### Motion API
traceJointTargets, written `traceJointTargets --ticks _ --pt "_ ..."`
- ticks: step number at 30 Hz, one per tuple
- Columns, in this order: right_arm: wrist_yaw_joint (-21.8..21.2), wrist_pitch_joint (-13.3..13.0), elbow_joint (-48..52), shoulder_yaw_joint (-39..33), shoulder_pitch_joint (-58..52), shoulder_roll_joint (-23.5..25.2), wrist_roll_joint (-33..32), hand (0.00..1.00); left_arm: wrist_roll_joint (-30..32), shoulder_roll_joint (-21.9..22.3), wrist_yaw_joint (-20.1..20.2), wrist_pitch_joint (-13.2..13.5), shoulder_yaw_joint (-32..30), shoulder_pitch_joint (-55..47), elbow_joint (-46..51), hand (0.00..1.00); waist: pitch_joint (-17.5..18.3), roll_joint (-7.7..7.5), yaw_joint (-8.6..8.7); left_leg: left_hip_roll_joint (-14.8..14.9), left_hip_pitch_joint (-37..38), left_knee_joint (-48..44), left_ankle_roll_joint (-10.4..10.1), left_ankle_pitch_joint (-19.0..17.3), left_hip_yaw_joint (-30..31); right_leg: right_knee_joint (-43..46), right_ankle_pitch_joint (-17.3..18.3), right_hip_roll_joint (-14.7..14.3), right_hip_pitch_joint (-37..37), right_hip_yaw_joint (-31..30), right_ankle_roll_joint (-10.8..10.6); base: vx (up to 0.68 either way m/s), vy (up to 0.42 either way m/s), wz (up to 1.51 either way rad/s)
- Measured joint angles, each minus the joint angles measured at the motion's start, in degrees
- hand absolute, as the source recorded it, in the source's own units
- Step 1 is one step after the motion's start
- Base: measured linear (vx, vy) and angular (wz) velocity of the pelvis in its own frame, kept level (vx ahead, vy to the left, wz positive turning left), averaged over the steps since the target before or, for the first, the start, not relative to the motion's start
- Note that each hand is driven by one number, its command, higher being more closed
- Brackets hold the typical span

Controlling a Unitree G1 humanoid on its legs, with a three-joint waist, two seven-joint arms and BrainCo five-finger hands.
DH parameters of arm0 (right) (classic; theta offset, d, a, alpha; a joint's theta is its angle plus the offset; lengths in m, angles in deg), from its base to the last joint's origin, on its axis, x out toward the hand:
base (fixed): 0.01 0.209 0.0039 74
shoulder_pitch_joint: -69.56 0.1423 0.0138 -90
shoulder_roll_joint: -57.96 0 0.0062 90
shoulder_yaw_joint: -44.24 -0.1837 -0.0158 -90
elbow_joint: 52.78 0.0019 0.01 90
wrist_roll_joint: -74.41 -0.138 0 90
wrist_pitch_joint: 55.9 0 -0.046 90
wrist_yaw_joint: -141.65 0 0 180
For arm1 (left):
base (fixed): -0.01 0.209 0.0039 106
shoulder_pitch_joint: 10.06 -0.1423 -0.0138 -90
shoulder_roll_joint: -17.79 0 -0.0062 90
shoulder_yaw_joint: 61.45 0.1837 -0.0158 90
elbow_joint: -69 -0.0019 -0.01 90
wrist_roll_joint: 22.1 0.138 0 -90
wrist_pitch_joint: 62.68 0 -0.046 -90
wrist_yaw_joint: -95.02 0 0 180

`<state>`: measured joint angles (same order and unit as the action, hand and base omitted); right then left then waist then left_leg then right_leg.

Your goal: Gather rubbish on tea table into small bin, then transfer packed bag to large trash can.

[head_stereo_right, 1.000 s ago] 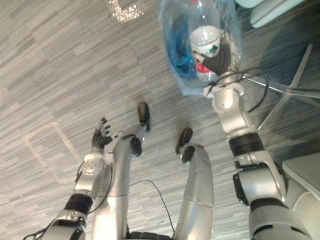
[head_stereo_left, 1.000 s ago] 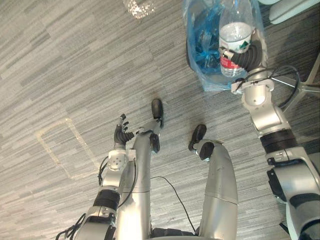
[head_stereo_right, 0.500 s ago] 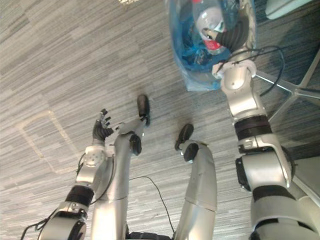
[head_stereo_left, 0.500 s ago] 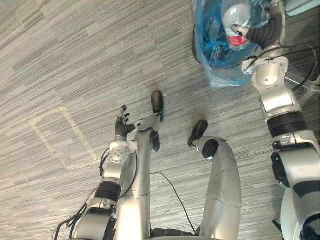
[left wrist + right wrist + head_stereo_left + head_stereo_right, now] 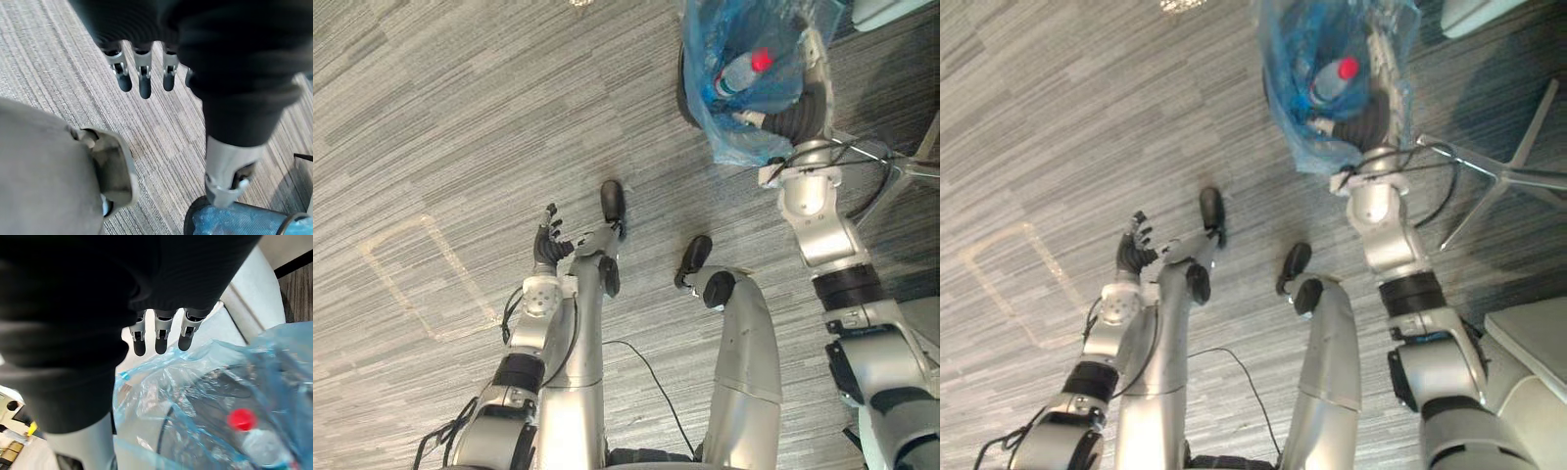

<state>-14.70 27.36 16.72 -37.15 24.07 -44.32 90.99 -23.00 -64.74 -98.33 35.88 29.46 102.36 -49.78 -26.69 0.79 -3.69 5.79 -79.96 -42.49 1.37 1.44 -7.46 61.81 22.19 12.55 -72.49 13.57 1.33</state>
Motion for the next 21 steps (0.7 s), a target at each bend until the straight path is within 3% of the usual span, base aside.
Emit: traceJointTargets --ticks 12,21 --pt "-0.1 0.7 1.6 -1.0 -7.0 6.4 8.3 0.0 1.8 -0.2 -0.1 -0.2 0.0 -0.1 -1.1 0.0 0.4 -0.56 -0.12 0.6 1.0 0.8 -0.1 0.1 -1.1 -0.6 -0.3 -0.3 0.1 -0.6 0.5 -0.09 0.016 -0.03" --pt "-0.3 2.2 -6.1 -0.4 -5.5 7.8 10.5 0.0 1.9 -0.1 -0.3 0.0 0.0 -0.1 -1.1 0.0 0.4 -0.53 -0.46 0.6 0.7 1.7 -0.3 0.2 -1.2 -1.5 -0.5 -0.5 0.0 -0.4 0.5 -0.07 0.008 0.0"
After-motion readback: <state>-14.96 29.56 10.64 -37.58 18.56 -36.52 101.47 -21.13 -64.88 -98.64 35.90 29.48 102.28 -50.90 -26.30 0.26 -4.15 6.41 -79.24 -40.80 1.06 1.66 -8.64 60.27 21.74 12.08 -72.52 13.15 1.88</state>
